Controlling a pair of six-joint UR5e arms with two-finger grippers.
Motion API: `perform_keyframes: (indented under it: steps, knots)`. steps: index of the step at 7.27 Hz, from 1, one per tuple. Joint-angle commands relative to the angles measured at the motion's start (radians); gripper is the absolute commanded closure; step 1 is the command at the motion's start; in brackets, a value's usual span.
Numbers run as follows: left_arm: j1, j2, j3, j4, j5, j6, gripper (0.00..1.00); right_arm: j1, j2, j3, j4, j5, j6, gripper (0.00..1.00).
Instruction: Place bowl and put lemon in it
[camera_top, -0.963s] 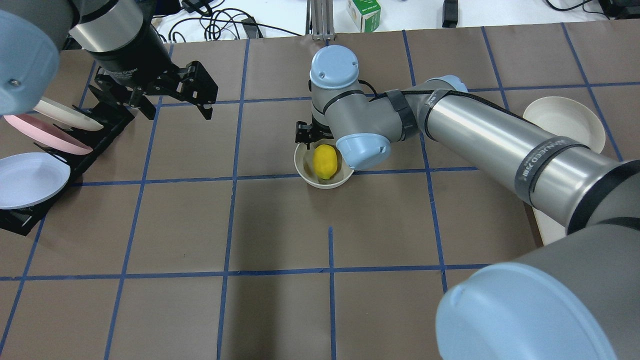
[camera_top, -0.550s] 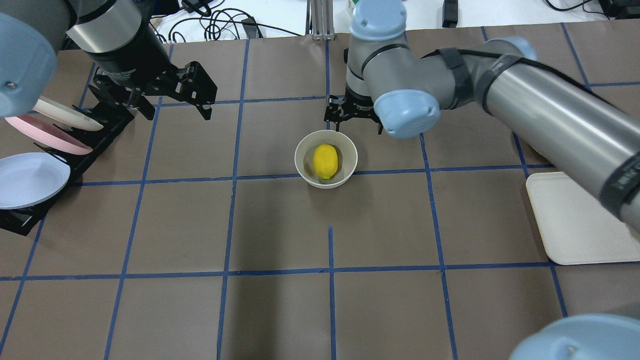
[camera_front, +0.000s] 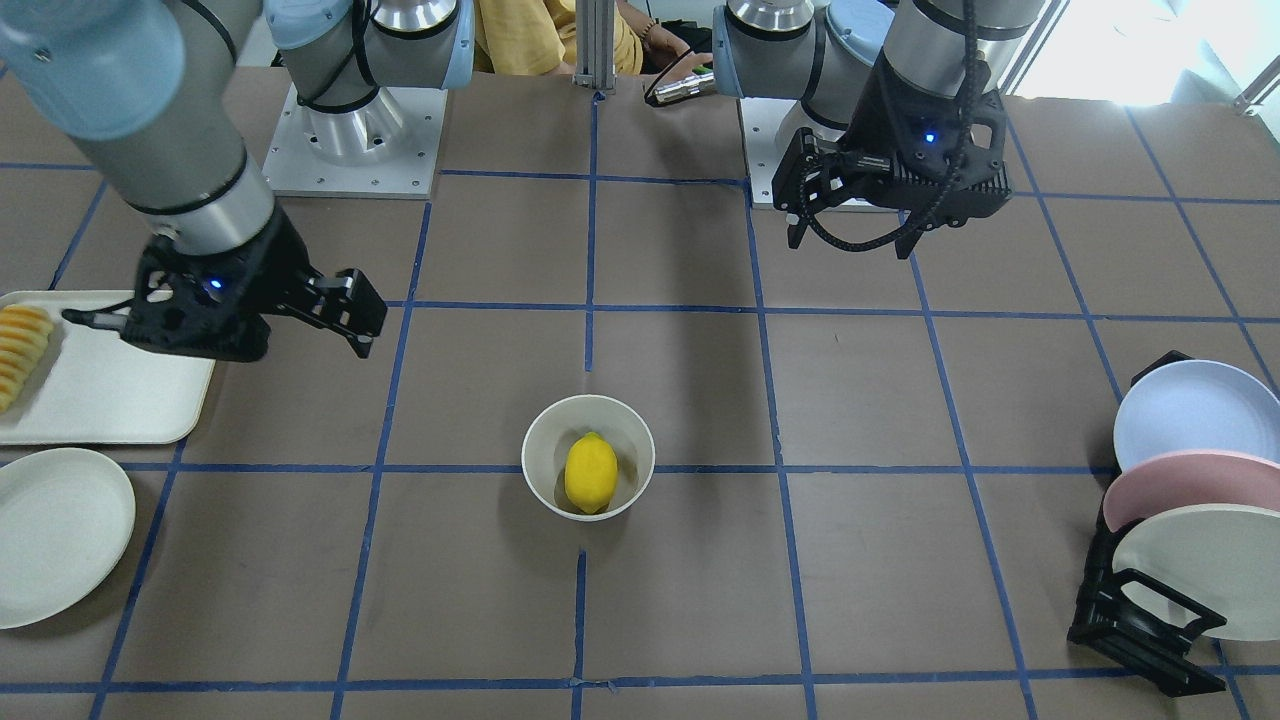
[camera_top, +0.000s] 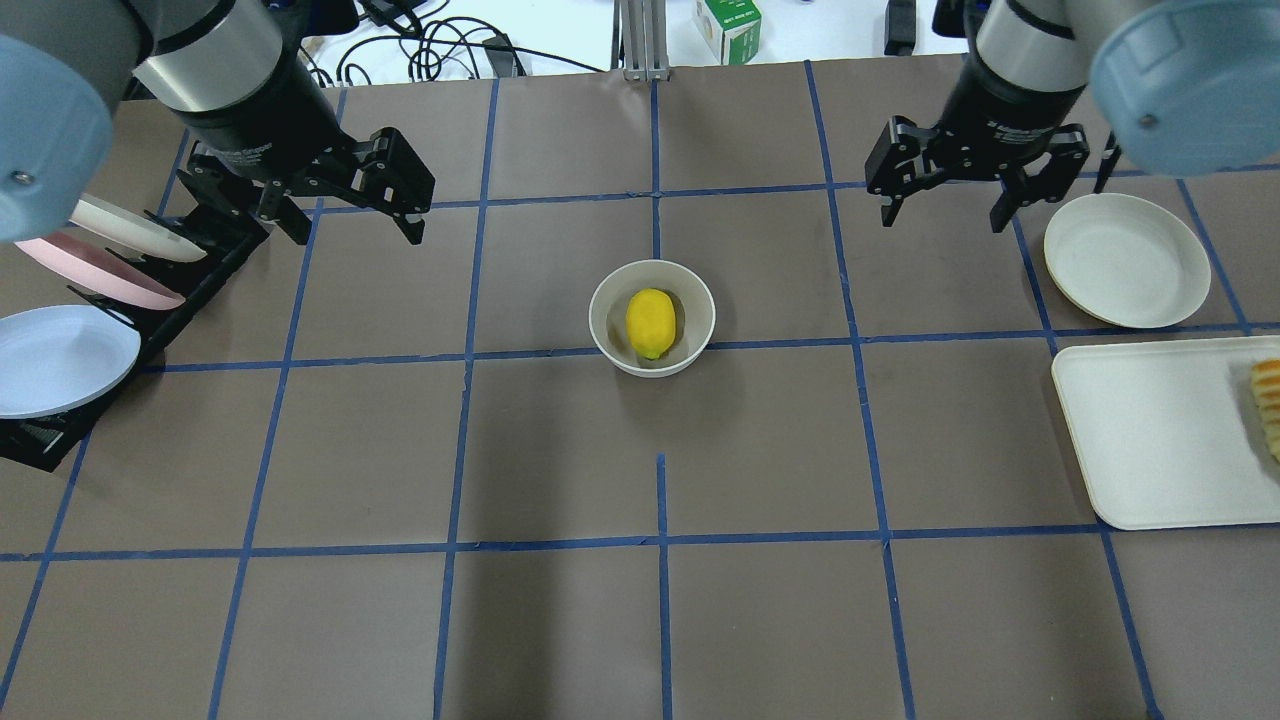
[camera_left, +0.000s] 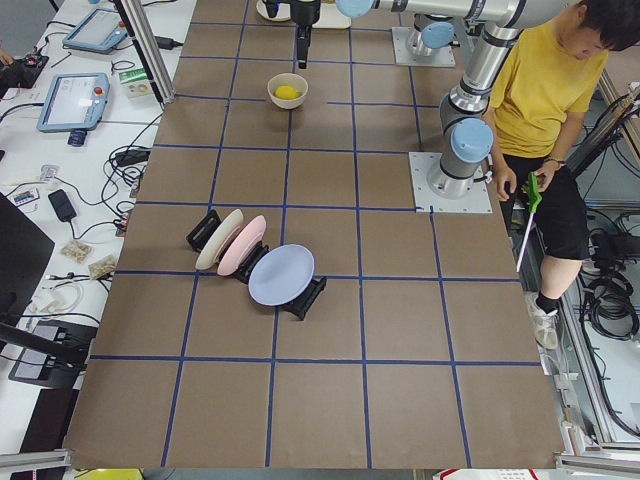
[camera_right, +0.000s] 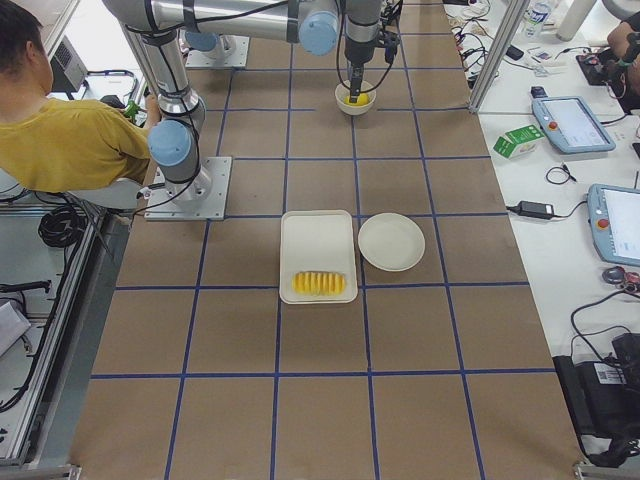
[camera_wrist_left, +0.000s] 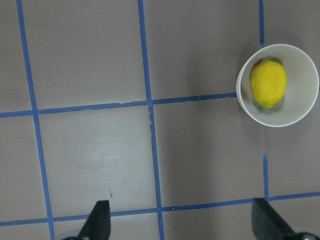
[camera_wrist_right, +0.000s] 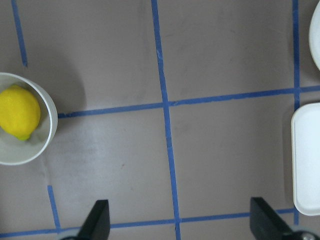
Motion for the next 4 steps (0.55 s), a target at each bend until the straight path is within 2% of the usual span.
perform_keyframes:
  steps: [1, 4]
  knots:
    - [0.000, -0.001, -0.002, 0.000, -0.005, 0.000, 0.00, -0.015, -0.064, -0.014, 0.078, 0.001, -0.017, 0.00]
    - [0.002, -0.002, -0.002, 0.002, -0.007, 0.000, 0.00, -0.010, -0.069, 0.003, 0.078, 0.013, -0.014, 0.00]
